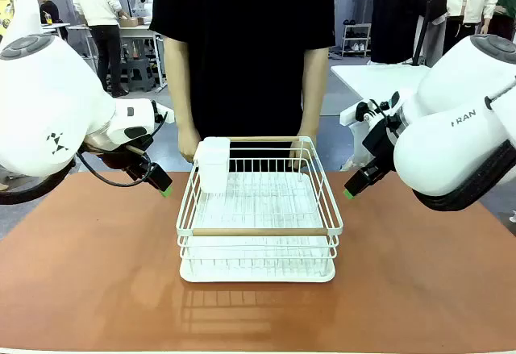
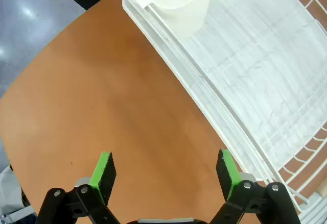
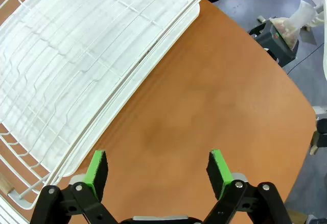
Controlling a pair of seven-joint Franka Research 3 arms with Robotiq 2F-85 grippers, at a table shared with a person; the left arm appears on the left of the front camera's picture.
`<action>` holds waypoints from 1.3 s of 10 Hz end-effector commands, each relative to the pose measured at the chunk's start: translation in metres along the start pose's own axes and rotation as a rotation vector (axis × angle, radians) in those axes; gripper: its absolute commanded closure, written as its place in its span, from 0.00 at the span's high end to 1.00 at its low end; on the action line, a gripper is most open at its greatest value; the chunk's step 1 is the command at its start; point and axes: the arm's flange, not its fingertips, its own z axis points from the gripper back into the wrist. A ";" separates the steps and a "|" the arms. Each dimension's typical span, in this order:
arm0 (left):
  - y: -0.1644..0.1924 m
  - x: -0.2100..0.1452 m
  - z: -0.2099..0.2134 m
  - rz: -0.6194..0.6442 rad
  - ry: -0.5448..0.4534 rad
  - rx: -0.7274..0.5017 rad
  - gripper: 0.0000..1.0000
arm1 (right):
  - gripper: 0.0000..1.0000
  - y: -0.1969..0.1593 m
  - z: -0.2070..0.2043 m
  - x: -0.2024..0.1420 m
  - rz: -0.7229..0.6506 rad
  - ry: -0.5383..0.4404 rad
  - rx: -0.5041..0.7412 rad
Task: Clean the table.
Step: Pick up the Lint Roller when the human hands it over.
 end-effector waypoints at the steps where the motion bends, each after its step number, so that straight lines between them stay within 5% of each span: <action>1: 0.000 0.000 0.000 0.000 0.000 0.000 1.00 | 1.00 0.000 0.000 0.000 -0.001 0.000 0.000; 13: 0.000 0.000 0.000 0.000 0.000 0.000 1.00 | 1.00 0.000 0.000 0.000 -0.001 0.000 0.000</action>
